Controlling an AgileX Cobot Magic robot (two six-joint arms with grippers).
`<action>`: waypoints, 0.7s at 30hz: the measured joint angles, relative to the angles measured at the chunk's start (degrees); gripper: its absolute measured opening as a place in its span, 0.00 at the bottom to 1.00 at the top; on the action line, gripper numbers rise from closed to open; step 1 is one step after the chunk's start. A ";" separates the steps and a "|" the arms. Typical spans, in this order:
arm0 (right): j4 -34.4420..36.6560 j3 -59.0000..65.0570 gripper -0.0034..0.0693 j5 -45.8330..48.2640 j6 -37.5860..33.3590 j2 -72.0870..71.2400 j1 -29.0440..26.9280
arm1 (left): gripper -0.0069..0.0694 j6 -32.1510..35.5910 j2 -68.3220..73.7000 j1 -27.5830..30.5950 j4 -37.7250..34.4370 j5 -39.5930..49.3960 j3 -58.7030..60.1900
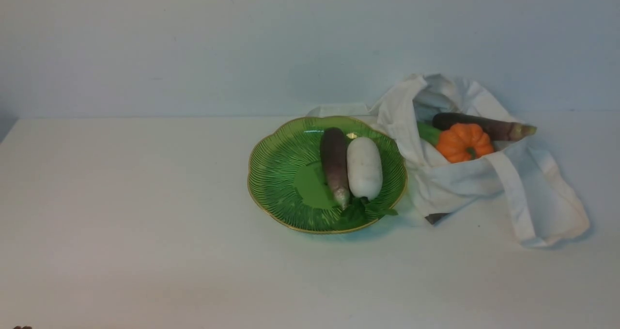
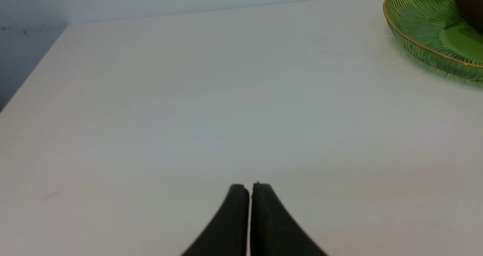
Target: Take vegetables from cloth bag on white table place on plate.
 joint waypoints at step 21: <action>-5.36 7.00 0.03 6.44 1.22 0.00 -13.68 | 0.08 0.00 0.00 0.00 0.00 0.00 0.00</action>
